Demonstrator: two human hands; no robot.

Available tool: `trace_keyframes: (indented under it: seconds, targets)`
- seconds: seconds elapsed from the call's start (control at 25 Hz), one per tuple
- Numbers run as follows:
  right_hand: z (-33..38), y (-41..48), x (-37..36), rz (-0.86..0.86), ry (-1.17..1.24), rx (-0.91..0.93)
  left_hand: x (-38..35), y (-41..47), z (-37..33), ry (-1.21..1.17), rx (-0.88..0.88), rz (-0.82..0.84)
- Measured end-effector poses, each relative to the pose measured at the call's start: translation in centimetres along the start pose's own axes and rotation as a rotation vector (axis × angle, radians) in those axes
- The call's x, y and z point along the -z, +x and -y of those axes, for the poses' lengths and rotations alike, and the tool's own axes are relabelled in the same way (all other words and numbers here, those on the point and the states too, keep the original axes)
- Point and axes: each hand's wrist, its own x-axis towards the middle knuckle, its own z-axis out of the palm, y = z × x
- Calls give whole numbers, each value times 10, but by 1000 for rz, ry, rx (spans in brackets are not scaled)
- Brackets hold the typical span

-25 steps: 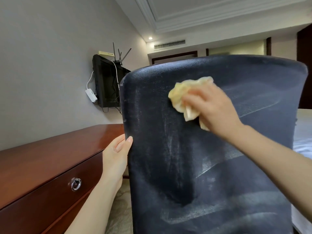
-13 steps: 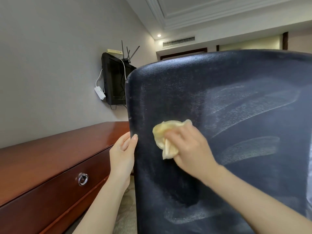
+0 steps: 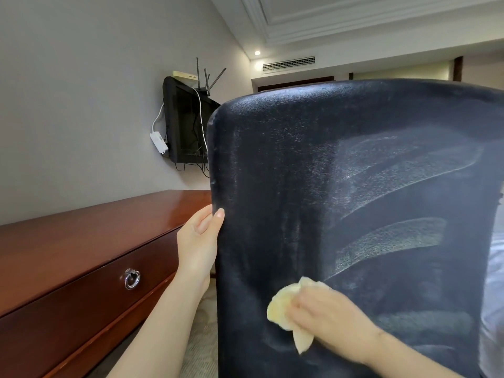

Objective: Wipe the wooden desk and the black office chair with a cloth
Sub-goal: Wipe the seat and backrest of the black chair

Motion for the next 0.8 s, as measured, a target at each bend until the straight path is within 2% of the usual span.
trace_keyframes:
  seconds: [0.12, 0.36, 0.52, 0.64, 0.8]
  targets:
    - [-27, 27, 33, -251, 85, -229, 2, 1, 1, -24, -4, 6]
    - [-75, 102, 93, -727, 226, -490, 4, 5, 0, -39, -9, 57]
    - [-64, 146, 105, -917, 279, -590, 7, 5, 2, -61, -29, 96]
    - [-49, 166, 102, -922, 261, -535, 11, 4, 3, -171, -23, 138]
    - [-27, 174, 80, -751, 202, -398, 16, 6, 4, -280, 38, 185]
